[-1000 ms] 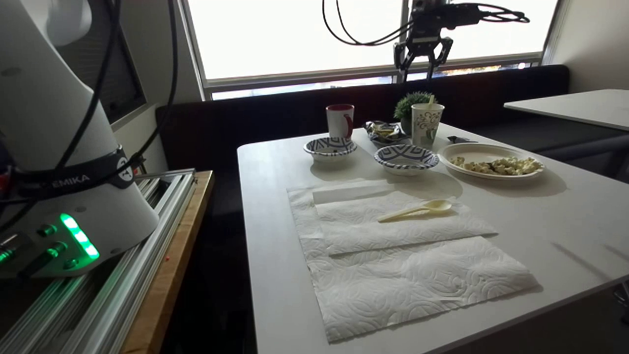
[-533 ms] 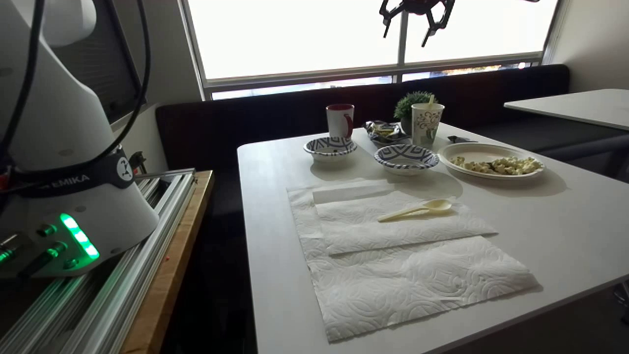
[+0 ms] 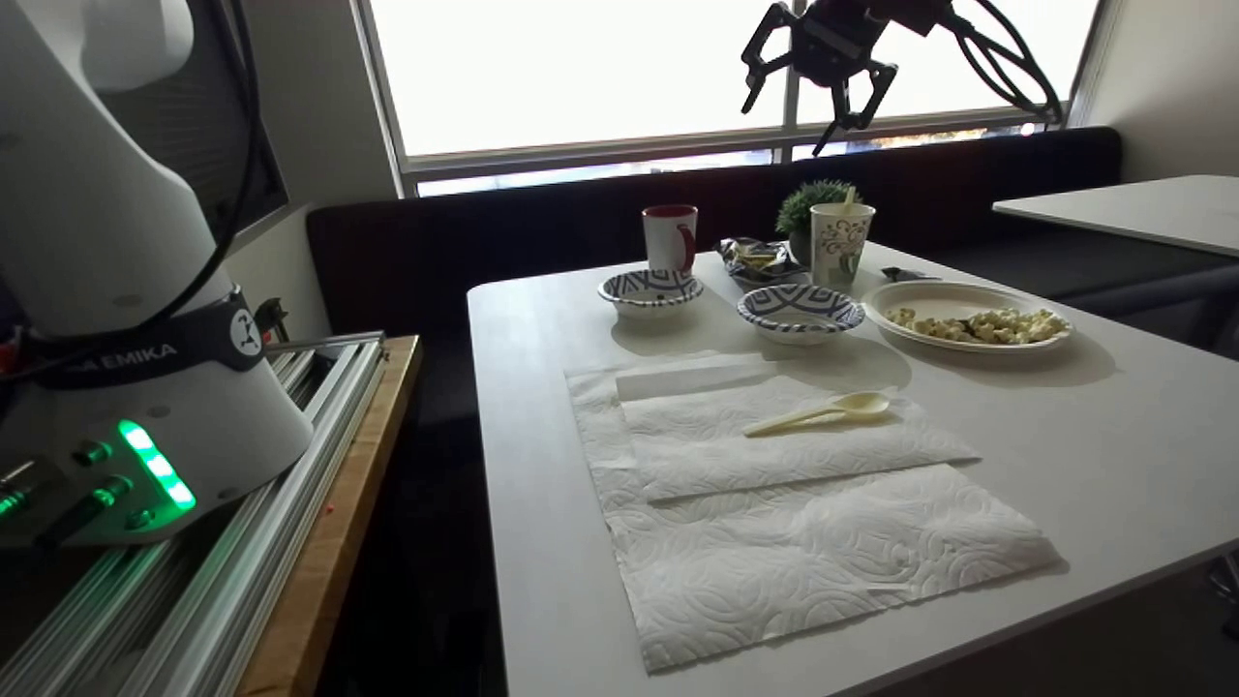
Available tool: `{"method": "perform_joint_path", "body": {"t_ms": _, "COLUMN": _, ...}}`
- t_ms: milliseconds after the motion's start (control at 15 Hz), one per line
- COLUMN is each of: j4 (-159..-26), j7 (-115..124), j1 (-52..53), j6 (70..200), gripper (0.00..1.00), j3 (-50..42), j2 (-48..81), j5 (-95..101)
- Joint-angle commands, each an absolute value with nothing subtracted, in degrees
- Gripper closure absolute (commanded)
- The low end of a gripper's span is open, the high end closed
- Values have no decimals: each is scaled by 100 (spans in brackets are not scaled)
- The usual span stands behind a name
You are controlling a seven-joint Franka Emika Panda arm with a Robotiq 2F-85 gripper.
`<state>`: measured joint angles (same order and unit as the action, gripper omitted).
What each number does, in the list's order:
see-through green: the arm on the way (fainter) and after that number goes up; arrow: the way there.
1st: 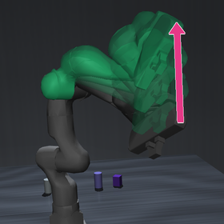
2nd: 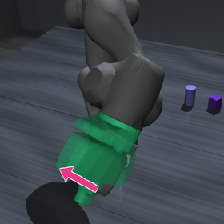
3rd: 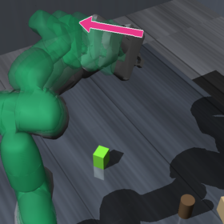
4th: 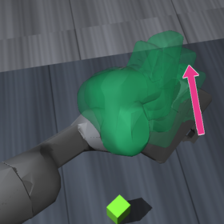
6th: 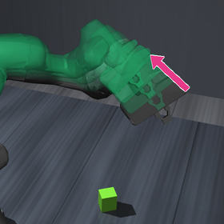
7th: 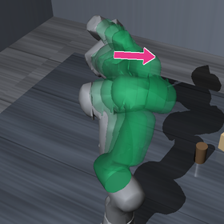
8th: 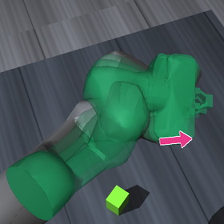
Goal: Move the cup to the left side of the white plate
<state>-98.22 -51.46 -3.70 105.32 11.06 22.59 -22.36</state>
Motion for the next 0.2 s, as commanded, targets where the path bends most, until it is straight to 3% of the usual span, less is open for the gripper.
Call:
{"method": "perform_joint_path", "body": {"t_ms": 0, "j4": -9846, "j7": -5153, "j1": -303, "j6": 10510, "gripper": 0, "j3": 1007, "j2": 2244, "j5": -2270}}
{"method": "perform_joint_path", "body": {"t_ms": 133, "j4": -9871, "j7": -5119, "j1": -288, "j6": 10512, "gripper": 0, "j3": 1009, "j2": 2210, "j5": -2271}}
